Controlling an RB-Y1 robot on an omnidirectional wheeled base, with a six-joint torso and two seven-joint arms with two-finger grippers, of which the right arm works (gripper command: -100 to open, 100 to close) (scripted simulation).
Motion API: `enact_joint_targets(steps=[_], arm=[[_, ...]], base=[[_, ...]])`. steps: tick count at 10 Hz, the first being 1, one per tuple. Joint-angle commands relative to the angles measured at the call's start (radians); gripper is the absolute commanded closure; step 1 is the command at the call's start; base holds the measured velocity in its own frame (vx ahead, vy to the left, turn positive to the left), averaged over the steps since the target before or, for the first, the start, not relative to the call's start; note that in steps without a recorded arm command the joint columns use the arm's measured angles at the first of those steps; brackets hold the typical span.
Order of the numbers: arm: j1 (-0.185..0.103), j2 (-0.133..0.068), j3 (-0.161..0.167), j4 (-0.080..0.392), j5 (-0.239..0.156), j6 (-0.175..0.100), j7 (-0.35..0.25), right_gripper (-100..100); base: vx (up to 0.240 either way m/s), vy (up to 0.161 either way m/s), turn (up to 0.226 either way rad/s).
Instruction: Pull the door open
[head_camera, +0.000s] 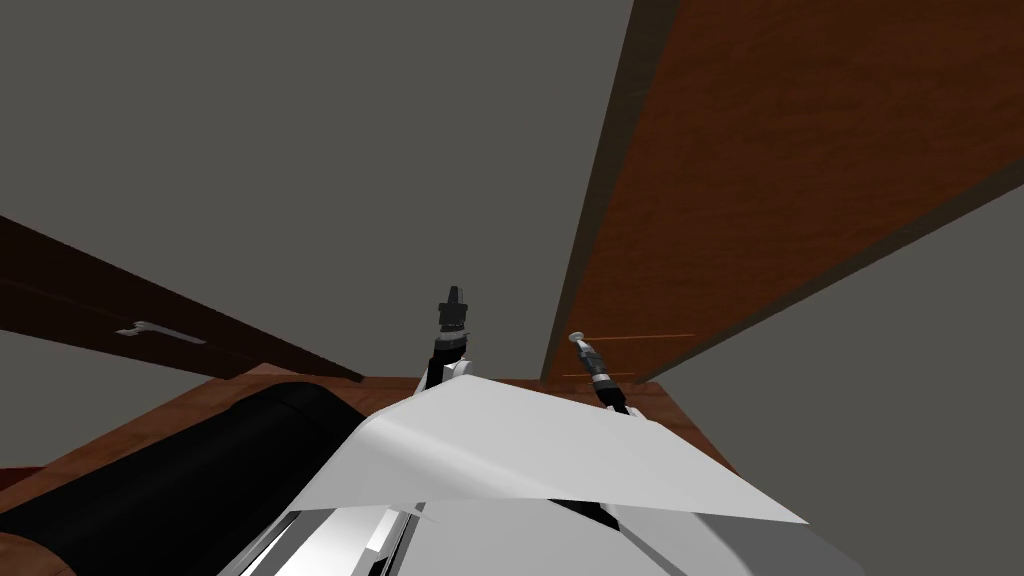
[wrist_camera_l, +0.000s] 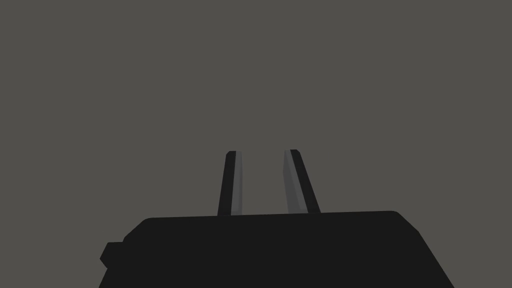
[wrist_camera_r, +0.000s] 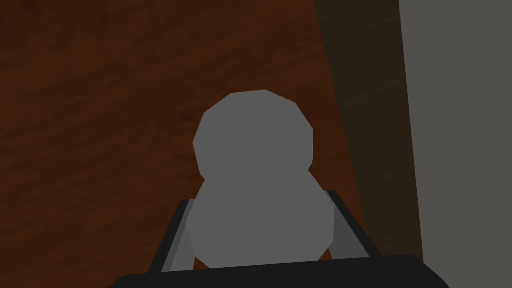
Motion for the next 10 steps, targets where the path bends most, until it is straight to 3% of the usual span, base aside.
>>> enact_joint_targets(steps=[1, 10], arm=[[0.002, 0.005, 0.005, 0.002, -0.007, -0.001, -0.03, 100], [0.001, 0.001, 0.019, 0.002, -0.104, 0.005, -0.248, 100]], base=[[-0.038, -0.016, 0.039], [-0.046, -0.015, 0.09]])
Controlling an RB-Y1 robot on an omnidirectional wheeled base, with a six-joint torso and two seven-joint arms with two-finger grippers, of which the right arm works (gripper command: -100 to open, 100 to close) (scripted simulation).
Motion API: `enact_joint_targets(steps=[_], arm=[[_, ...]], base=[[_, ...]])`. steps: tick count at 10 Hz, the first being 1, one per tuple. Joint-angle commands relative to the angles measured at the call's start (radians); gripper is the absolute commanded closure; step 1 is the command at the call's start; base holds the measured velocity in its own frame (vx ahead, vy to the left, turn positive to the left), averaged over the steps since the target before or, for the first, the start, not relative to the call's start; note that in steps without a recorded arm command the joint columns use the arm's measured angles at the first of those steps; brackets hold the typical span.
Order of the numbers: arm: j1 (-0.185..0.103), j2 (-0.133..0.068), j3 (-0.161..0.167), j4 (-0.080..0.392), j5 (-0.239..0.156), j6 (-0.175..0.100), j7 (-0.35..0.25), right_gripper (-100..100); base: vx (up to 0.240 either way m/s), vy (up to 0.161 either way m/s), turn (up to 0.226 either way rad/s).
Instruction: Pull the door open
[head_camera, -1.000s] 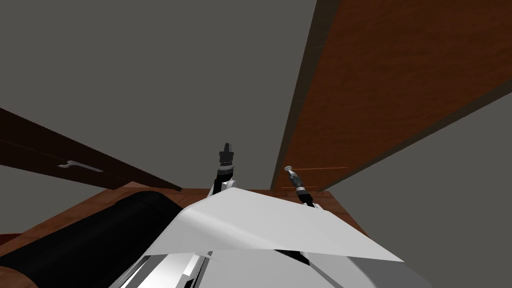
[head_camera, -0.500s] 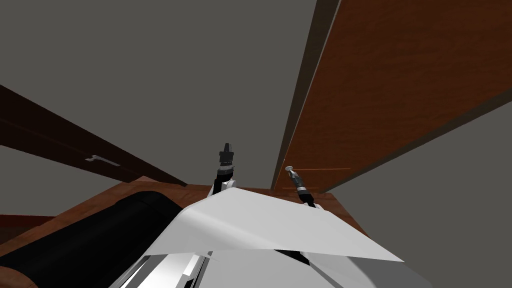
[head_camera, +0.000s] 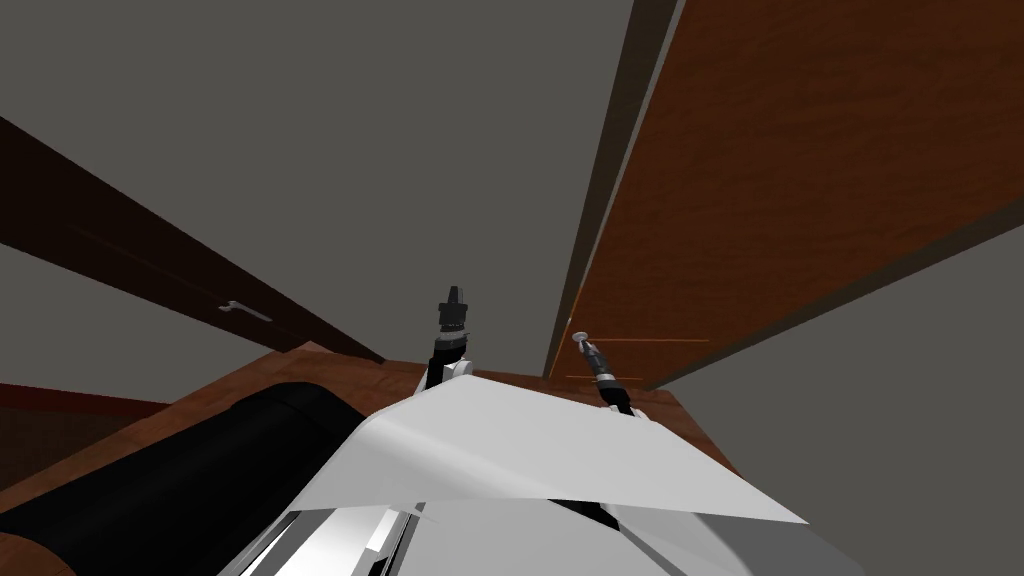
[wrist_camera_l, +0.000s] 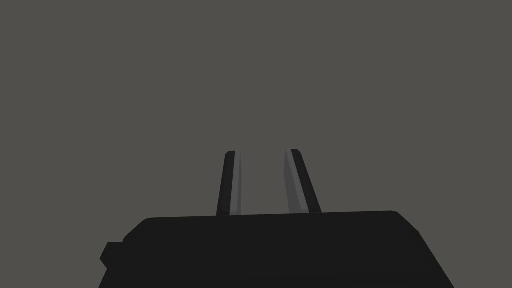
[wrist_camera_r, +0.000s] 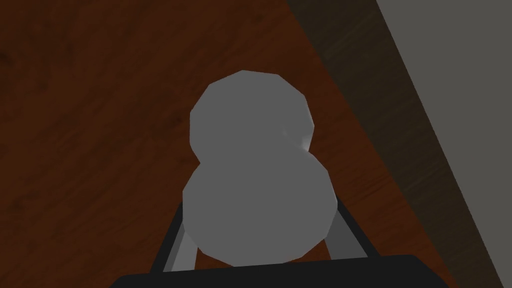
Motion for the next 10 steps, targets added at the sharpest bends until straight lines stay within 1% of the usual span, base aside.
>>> enact_joint_targets(steps=[1, 2, 3, 5, 6, 7, 8, 9, 10], arm=[[-0.004, 0.016, 0.017, 0.015, -0.016, -0.004, -0.05, 100], [-0.004, 0.016, 0.02, 0.015, -0.034, -0.003, -0.077, 100], [-0.004, 0.016, 0.02, 0.015, -0.034, -0.003, -0.092, 100], [-0.004, 0.016, 0.02, 0.015, -0.034, -0.003, -0.092, 100], [-0.005, 0.015, 0.023, 0.015, -0.053, -0.001, -0.132, 100], [-0.005, 0.014, 0.025, 0.015, -0.072, 0.0, -0.157, 100], [-0.005, 0.014, 0.025, 0.015, -0.072, 0.0, -0.173, 100], [-0.005, 0.014, 0.028, 0.015, -0.092, 0.001, -0.207, 100], [-0.005, 0.014, 0.028, 0.015, -0.092, 0.001, -0.214, 100]], base=[[-0.046, -0.019, 0.082], [-0.064, -0.02, 0.19], [-0.055, -0.008, 0.064], [-0.008, -0.002, -0.022], [-0.016, -0.004, 0.098], [-0.064, -0.022, 0.15], [-0.056, -0.022, 0.09], [-0.05, -0.026, 0.094], [-0.032, -0.014, 0.07]])
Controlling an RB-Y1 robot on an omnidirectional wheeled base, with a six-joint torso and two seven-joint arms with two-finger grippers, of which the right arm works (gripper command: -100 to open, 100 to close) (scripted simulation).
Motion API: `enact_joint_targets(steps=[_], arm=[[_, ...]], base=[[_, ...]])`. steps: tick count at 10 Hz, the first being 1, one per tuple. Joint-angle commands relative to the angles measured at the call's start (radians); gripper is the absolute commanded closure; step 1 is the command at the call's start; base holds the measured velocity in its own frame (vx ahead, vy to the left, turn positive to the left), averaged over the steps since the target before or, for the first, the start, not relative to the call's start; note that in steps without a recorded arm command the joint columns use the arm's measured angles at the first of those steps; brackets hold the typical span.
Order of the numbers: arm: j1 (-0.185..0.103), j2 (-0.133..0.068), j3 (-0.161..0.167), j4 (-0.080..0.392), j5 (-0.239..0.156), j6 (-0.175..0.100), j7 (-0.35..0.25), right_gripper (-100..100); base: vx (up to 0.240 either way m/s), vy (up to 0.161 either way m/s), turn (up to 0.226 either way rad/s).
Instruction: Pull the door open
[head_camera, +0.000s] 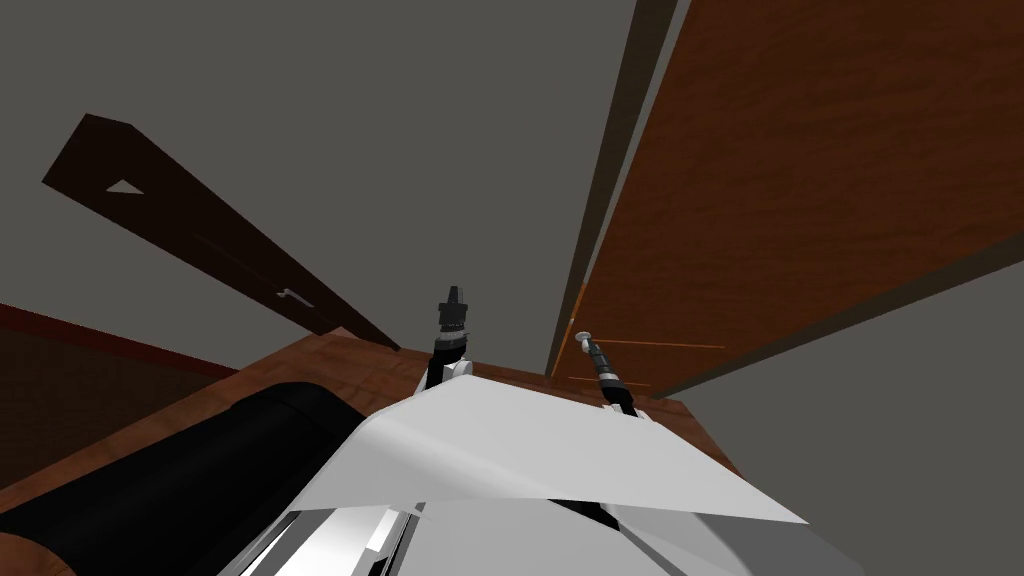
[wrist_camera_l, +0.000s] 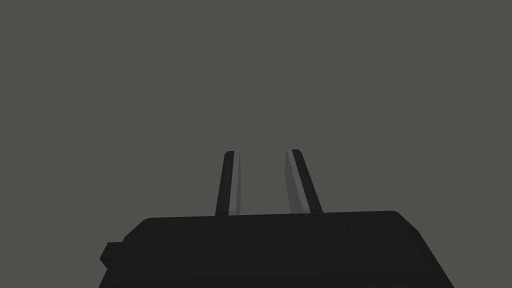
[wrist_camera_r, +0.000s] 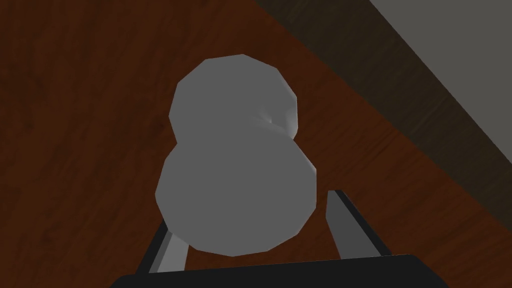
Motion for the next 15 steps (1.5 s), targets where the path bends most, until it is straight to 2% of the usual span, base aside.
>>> enact_joint_targets(steps=[1, 3, 4, 5, 6, 7, 11, 12, 15], arm=[[0.0, 0.024, 0.026, 0.012, -0.014, -0.003, -0.05, 100], [0.0, 0.024, 0.026, 0.012, -0.014, -0.003, -0.054, 100], [0.0, 0.024, 0.026, 0.046, -0.014, -0.003, -0.054, 100], [0.0, 0.024, 0.026, 0.013, -0.014, -0.003, -0.054, 100], [0.0, 0.024, 0.026, 0.019, -0.014, -0.003, -0.054, 100], [0.0, 0.024, 0.029, 0.012, -0.035, -0.002, -0.095, 100], [0.0, 0.024, 0.029, 0.012, -0.035, -0.002, -0.096, 100], [0.0, 0.023, 0.032, 0.012, -0.055, -0.001, -0.137, 100], [0.0, 0.023, 0.032, 0.012, -0.055, -0.001, -0.137, 100]], base=[[-0.049, -0.003, 0.13], [-0.019, -0.011, 0.014], [0.003, -0.006, -0.017], [-0.004, -0.012, -0.017], [0.004, -0.004, 0.02], [-0.021, 0.005, 0.093], [-0.02, -0.006, 0.019], [-0.03, -0.014, 0.093], [-0.021, -0.009, 0.022]])
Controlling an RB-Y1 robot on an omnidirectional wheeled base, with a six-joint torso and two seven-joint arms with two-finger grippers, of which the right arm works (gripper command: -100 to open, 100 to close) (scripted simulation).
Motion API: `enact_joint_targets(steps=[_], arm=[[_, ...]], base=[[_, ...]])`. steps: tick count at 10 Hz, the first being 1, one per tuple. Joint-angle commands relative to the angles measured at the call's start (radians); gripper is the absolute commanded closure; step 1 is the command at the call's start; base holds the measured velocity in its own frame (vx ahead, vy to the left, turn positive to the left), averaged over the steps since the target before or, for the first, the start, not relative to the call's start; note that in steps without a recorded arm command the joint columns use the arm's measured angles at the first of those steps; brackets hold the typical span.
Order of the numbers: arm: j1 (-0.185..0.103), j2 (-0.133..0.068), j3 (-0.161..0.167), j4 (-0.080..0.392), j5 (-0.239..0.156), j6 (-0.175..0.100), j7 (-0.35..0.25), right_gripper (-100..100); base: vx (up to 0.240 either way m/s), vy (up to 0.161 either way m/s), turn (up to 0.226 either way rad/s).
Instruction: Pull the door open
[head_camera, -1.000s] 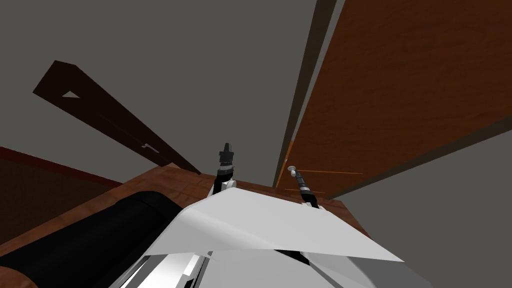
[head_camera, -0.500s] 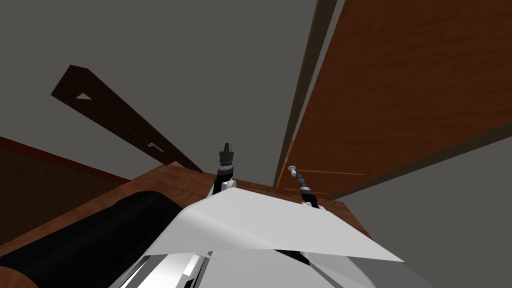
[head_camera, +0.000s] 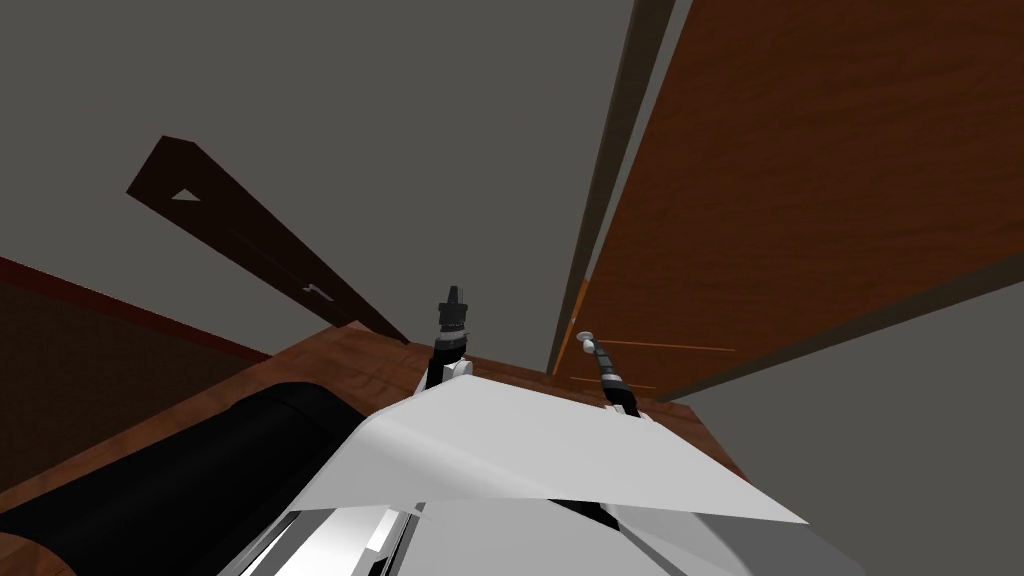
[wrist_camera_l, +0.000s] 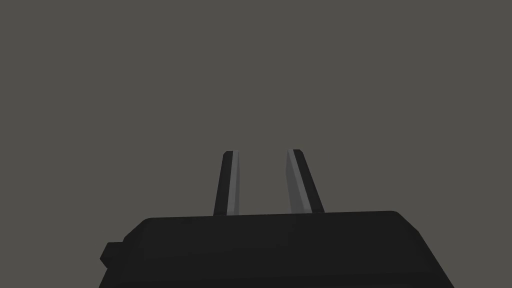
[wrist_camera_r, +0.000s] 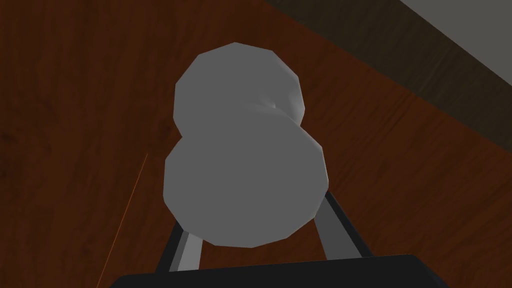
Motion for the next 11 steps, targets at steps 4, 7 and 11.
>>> enact_joint_targets(steps=[4, 7, 11], arm=[[-0.008, 0.031, 0.028, 0.018, 0.011, -0.007, -0.003, 100], [0.014, -0.004, 0.0, -0.022, -0.01, 0.012, -0.041, 100], [0.018, -0.006, 0.0, -0.022, -0.041, 0.014, -0.144, 100]], base=[[0.003, 0.008, -0.004], [-0.004, -0.014, 0.011], [-0.046, -0.03, 0.122]])
